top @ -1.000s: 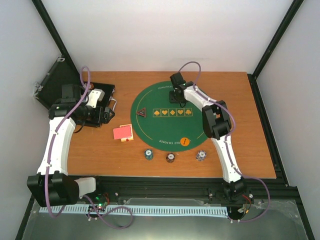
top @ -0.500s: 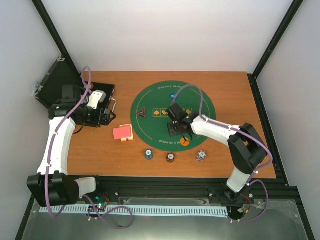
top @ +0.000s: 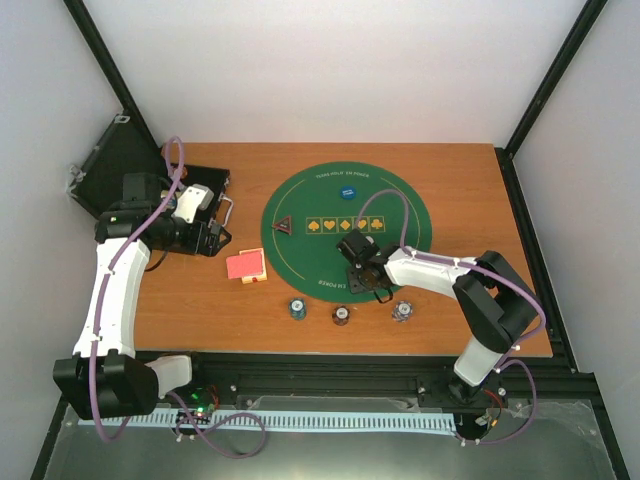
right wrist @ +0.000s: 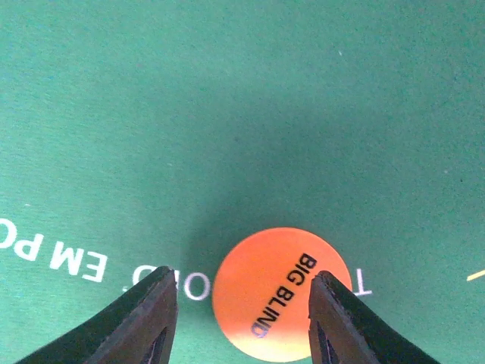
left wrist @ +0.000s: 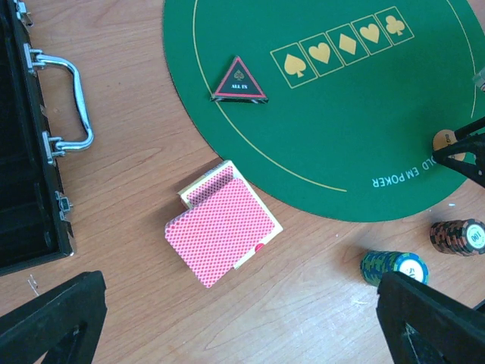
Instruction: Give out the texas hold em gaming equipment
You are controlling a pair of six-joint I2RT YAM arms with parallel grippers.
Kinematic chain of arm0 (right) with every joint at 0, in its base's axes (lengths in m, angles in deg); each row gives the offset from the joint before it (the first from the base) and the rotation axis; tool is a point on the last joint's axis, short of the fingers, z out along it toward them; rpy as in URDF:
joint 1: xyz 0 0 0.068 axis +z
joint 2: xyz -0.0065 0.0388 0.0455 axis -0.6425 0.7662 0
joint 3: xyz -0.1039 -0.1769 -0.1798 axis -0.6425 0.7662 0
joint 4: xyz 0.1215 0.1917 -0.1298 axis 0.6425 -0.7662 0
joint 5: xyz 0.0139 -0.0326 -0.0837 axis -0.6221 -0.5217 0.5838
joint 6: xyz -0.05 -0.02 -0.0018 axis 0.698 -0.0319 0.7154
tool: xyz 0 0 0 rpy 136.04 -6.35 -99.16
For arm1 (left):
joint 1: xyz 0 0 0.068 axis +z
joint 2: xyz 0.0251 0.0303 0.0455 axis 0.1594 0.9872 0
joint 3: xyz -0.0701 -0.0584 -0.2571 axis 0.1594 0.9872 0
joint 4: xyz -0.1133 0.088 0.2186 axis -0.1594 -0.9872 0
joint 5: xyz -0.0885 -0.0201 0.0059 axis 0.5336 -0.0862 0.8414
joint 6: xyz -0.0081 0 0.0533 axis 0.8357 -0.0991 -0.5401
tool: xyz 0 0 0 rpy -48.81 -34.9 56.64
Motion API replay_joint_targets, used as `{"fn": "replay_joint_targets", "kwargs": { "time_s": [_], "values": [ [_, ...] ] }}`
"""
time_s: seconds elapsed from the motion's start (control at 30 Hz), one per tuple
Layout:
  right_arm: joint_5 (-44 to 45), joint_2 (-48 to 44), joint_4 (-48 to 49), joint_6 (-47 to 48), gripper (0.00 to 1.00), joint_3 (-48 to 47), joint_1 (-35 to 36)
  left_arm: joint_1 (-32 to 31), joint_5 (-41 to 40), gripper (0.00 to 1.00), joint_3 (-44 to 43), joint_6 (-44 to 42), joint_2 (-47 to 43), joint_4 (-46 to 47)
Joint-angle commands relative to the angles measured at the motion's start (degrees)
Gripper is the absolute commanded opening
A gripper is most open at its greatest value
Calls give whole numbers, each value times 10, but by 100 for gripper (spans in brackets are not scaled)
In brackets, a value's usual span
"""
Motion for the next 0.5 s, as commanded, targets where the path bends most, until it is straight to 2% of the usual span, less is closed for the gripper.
{"fn": "replay_joint_targets", "kwargs": {
  "time_s": [0.0, 0.47],
  "values": [
    [15, 4, 1, -9, 48, -22, 14, 3, 6, 100, -5, -35, -12, -22],
    [62, 17, -32, -22, 39, 7, 7, 3, 1, 100, -7, -71, -16, -35]
  ]
}}
